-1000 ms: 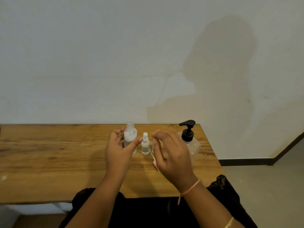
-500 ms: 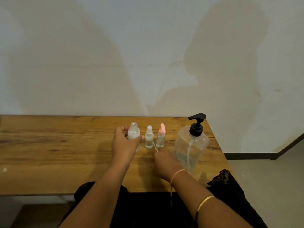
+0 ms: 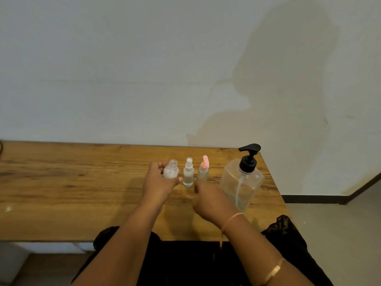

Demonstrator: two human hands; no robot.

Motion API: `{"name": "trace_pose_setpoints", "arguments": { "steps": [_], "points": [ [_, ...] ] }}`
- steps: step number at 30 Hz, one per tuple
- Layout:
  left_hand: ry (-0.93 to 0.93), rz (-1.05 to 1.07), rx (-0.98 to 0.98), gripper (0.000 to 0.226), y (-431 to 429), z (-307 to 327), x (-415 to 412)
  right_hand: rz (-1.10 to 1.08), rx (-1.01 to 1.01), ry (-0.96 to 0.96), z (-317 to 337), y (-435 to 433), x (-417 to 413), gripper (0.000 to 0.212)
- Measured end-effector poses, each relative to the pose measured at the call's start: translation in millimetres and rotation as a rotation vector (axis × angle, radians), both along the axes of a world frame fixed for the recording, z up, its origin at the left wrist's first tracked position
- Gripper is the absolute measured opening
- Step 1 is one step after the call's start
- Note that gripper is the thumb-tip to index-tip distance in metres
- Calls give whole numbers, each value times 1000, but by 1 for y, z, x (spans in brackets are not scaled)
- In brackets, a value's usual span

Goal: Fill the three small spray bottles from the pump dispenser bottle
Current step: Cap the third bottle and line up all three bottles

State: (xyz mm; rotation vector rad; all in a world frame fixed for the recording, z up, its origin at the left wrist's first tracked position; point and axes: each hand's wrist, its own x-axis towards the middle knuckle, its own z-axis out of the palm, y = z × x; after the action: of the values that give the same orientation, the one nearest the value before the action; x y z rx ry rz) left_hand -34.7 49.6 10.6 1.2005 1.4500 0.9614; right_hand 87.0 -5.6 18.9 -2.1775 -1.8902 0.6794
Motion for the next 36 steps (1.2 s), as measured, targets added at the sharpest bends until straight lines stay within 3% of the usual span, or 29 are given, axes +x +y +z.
{"name": "trace_pose_setpoints", "arguments": {
  "steps": [7,16,25,36],
  "points": [
    [20,-1,23,48,3,3,2,-38,310,153,45,-19,12,32],
    [98,1,93,46,8,0,1,10,368,225,45,-16,9,25],
    [190,-167,131,36,-1,5,8,-13,507,288,51,-15,18,34],
    [116,-343,126,38,-12,12,16,96,531,266,36,-9,21,23]
  ]
}}
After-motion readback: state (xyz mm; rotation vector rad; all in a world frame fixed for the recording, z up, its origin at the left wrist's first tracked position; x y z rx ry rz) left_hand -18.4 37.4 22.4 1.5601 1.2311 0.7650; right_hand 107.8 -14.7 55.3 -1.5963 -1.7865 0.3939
